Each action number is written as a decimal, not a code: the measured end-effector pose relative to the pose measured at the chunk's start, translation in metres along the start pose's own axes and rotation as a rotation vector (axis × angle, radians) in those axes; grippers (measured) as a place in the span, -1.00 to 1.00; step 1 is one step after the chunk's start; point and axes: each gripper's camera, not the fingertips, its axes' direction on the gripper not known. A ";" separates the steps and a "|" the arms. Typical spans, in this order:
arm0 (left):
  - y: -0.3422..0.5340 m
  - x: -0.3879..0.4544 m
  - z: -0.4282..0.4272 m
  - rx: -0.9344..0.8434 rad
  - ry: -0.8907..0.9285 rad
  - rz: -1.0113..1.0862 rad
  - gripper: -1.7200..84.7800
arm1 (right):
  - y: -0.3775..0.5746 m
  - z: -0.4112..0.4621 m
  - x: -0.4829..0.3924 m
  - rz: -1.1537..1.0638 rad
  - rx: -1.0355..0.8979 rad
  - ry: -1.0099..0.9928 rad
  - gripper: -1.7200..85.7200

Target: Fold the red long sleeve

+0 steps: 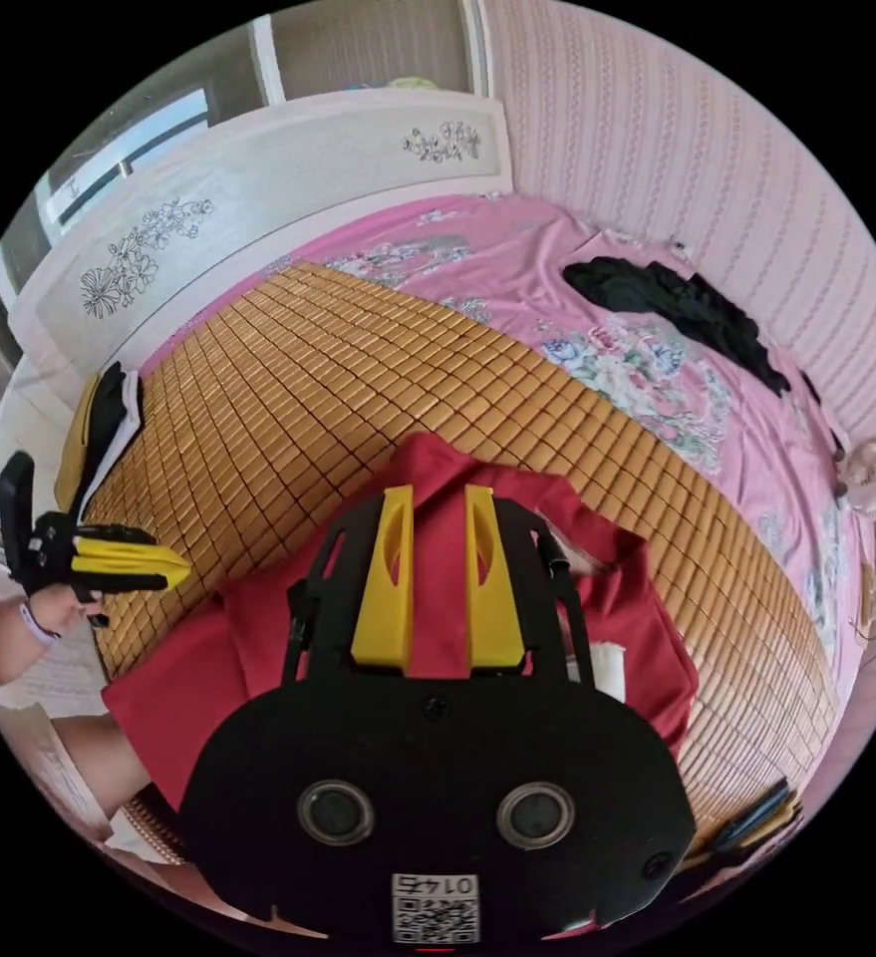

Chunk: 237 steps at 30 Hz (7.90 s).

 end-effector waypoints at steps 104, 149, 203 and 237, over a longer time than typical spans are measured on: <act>0.054 -0.047 -0.024 -0.141 0.100 -0.121 -0.84 | 0.334 -0.201 -0.107 -0.123 -0.131 -0.687 -0.79; 0.196 -0.043 -0.031 -0.272 0.147 -0.006 -0.74 | 0.533 -0.198 0.014 0.762 -0.226 -0.033 -0.64; 0.390 0.214 0.001 -0.176 -0.080 0.625 -0.98 | 0.178 0.127 -0.304 -0.415 -0.553 0.139 -0.97; 0.380 0.227 0.029 -0.164 -0.065 0.636 -0.98 | 0.106 0.273 -0.369 -0.495 -0.682 0.171 -0.98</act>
